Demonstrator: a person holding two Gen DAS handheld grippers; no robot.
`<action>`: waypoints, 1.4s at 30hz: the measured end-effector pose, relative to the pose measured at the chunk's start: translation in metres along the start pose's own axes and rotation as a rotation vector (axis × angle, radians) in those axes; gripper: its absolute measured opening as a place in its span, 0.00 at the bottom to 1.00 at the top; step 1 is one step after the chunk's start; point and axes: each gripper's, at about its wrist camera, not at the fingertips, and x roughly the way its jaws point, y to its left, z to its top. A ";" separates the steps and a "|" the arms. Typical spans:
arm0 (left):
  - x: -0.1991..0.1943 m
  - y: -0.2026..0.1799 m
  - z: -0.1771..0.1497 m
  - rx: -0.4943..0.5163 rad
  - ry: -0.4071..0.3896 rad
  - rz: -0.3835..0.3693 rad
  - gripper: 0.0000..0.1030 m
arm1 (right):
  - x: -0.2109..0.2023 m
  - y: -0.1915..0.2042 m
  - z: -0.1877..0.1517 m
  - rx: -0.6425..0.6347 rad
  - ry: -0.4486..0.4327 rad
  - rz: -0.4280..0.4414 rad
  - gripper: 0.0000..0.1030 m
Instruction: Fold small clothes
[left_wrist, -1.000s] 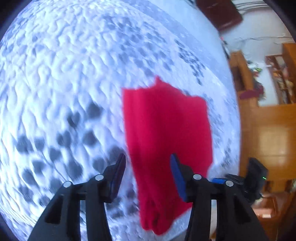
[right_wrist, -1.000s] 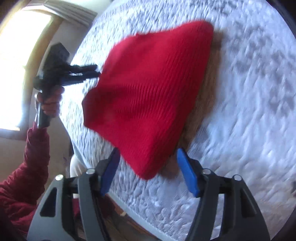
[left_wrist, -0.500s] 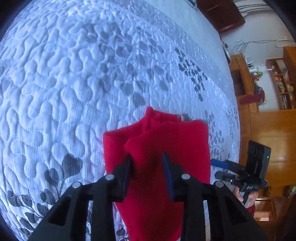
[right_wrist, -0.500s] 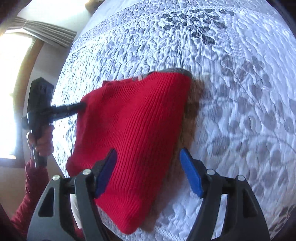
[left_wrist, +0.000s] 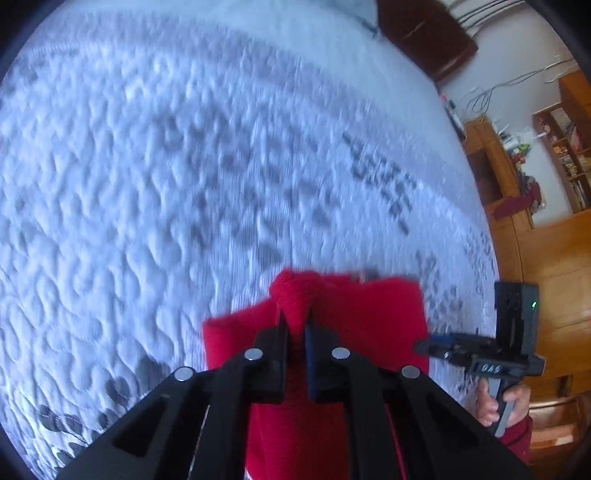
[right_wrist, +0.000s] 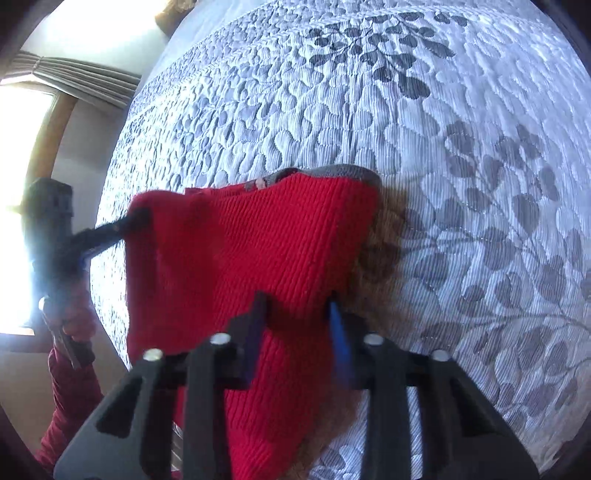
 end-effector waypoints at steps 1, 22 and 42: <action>-0.007 0.000 0.001 0.007 -0.035 0.018 0.06 | -0.001 -0.002 0.000 0.010 -0.010 0.010 0.23; -0.032 0.019 -0.150 -0.054 0.167 0.070 0.50 | -0.010 0.021 -0.125 -0.055 0.091 0.041 0.65; -0.009 -0.004 -0.197 -0.051 0.277 0.112 0.14 | 0.000 0.022 -0.182 0.004 0.139 0.026 0.13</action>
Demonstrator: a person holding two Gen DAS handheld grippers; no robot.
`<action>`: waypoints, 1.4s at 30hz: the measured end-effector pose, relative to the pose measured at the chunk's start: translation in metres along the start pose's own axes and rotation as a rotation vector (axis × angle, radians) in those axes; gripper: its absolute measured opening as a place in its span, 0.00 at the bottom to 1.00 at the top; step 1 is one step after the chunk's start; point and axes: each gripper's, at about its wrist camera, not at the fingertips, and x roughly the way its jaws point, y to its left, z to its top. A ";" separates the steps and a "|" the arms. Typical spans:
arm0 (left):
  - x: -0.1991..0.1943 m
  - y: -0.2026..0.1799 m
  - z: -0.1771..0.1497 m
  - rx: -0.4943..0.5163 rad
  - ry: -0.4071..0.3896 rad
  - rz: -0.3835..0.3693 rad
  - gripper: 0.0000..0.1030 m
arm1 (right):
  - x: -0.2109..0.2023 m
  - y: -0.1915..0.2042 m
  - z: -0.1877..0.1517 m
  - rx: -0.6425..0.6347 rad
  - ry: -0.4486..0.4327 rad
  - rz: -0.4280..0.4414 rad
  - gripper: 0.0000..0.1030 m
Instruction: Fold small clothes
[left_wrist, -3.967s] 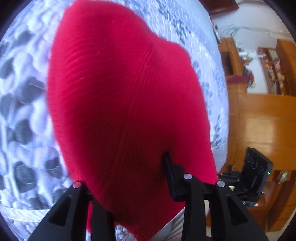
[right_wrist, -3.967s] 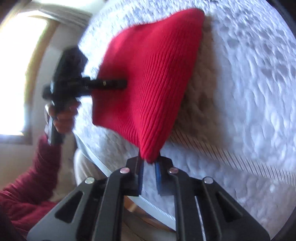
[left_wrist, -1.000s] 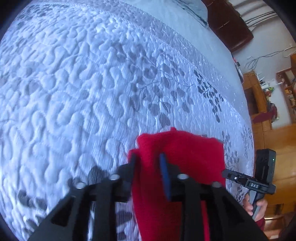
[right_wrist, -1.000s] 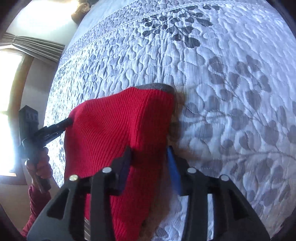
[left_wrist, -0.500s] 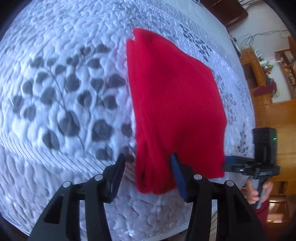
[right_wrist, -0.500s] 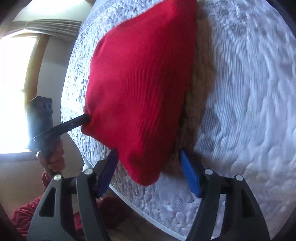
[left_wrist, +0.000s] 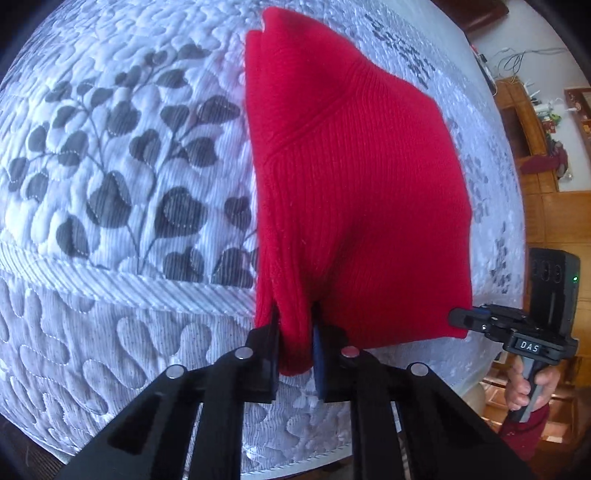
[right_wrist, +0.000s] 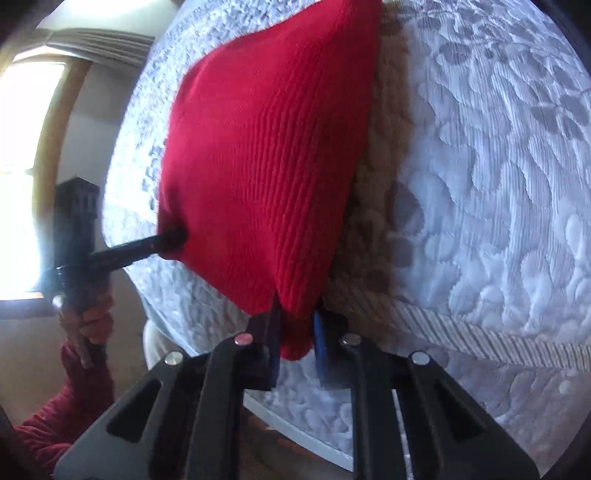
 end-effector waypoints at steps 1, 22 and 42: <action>0.004 -0.005 -0.002 0.026 -0.008 0.029 0.14 | 0.006 0.000 0.001 -0.005 0.013 -0.026 0.13; -0.020 0.029 0.112 -0.051 -0.100 -0.130 0.73 | -0.037 -0.022 0.108 0.048 -0.125 0.020 0.73; 0.034 0.006 0.146 -0.009 -0.063 -0.349 0.50 | 0.013 -0.046 0.146 0.115 -0.103 0.249 0.51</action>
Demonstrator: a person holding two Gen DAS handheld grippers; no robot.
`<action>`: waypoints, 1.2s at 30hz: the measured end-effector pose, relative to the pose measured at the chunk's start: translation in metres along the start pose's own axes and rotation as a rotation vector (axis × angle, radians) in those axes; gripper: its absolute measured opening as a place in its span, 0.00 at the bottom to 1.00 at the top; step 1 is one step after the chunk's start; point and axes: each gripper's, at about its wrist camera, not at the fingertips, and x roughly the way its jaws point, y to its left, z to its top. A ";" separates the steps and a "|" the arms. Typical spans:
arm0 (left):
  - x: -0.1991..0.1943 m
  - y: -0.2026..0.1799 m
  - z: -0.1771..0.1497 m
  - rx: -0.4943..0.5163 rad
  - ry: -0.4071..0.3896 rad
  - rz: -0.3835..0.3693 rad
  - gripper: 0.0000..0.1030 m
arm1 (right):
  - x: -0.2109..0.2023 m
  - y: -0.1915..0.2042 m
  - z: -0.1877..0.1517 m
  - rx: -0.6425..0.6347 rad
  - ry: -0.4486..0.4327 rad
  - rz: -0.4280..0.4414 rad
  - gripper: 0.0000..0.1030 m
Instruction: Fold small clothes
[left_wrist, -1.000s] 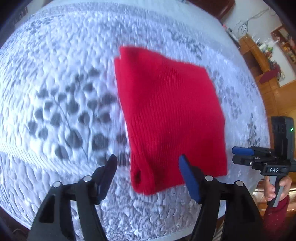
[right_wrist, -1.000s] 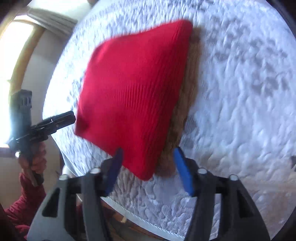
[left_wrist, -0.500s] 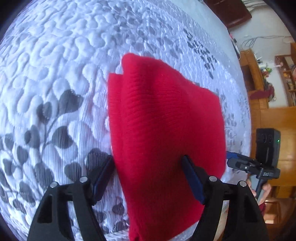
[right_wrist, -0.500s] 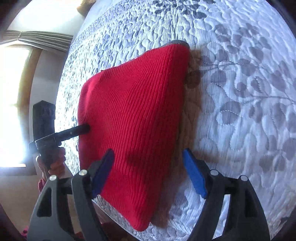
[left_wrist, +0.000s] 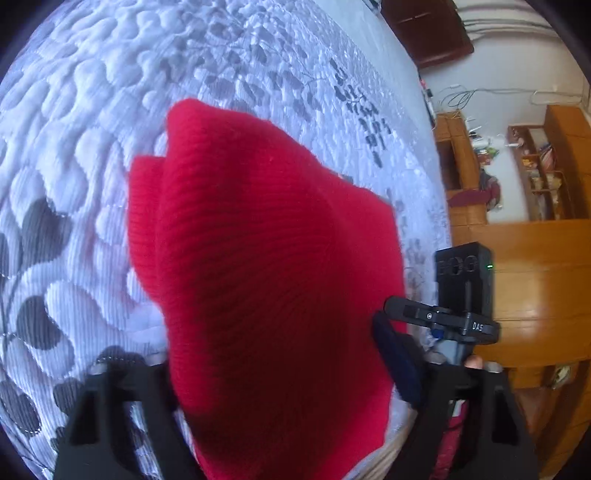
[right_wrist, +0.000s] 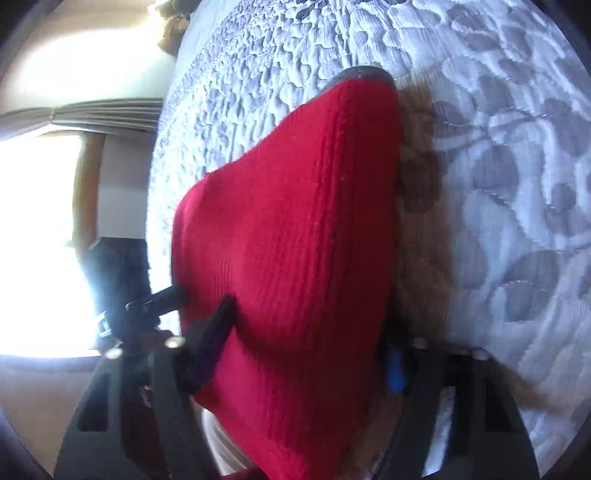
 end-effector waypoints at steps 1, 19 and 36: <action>0.002 0.000 -0.001 -0.014 0.007 0.002 0.44 | -0.003 0.001 -0.003 -0.015 -0.001 0.004 0.40; 0.055 -0.169 -0.017 0.193 0.023 0.085 0.36 | -0.161 -0.005 -0.049 -0.087 -0.127 -0.168 0.30; 0.105 -0.142 -0.022 0.117 0.036 0.139 0.66 | -0.166 -0.103 -0.084 0.030 -0.142 -0.106 0.70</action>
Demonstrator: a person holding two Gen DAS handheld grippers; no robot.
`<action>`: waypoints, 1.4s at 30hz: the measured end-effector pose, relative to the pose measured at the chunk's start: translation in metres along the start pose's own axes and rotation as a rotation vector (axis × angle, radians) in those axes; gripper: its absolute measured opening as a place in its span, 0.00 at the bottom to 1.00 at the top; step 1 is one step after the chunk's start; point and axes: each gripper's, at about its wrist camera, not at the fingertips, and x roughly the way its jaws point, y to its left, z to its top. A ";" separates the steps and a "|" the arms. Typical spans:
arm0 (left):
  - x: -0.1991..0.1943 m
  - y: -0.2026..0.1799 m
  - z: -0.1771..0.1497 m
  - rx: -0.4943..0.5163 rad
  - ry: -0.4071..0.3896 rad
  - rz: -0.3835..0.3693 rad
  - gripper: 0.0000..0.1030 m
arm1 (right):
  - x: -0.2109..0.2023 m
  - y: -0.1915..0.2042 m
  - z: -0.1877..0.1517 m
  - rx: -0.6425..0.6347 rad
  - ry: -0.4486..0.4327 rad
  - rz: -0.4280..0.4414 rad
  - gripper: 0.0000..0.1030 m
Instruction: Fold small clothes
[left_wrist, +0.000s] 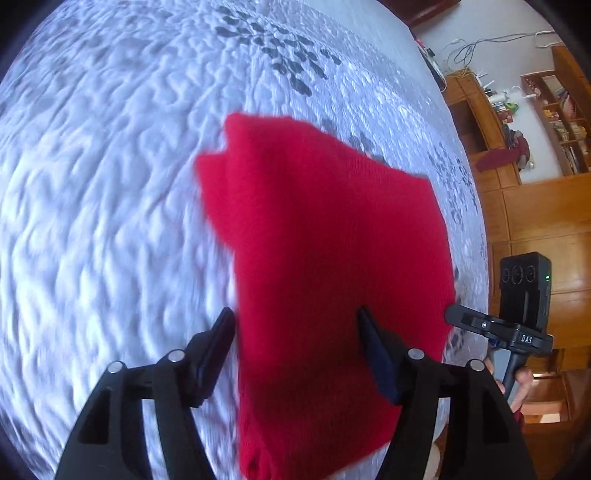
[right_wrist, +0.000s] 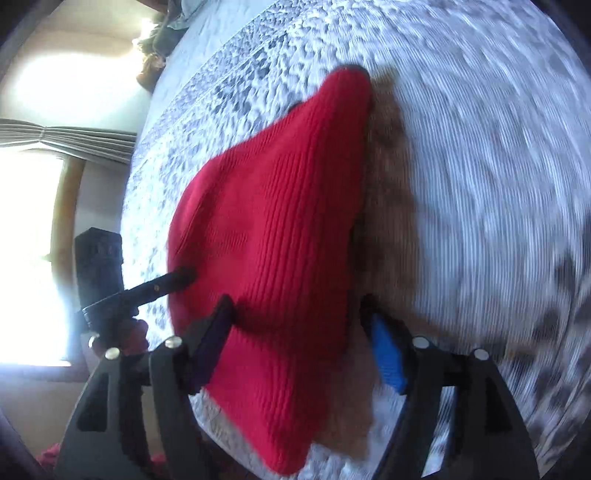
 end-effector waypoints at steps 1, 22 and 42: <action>-0.005 0.001 -0.014 -0.008 0.007 -0.020 0.66 | 0.002 0.001 -0.011 0.008 0.016 0.022 0.70; 0.004 -0.011 -0.110 0.016 0.011 0.063 0.36 | 0.038 0.008 -0.068 -0.013 0.118 -0.169 0.15; -0.071 -0.089 -0.174 0.126 -0.205 0.560 0.74 | -0.061 0.084 -0.173 -0.163 -0.226 -0.561 0.93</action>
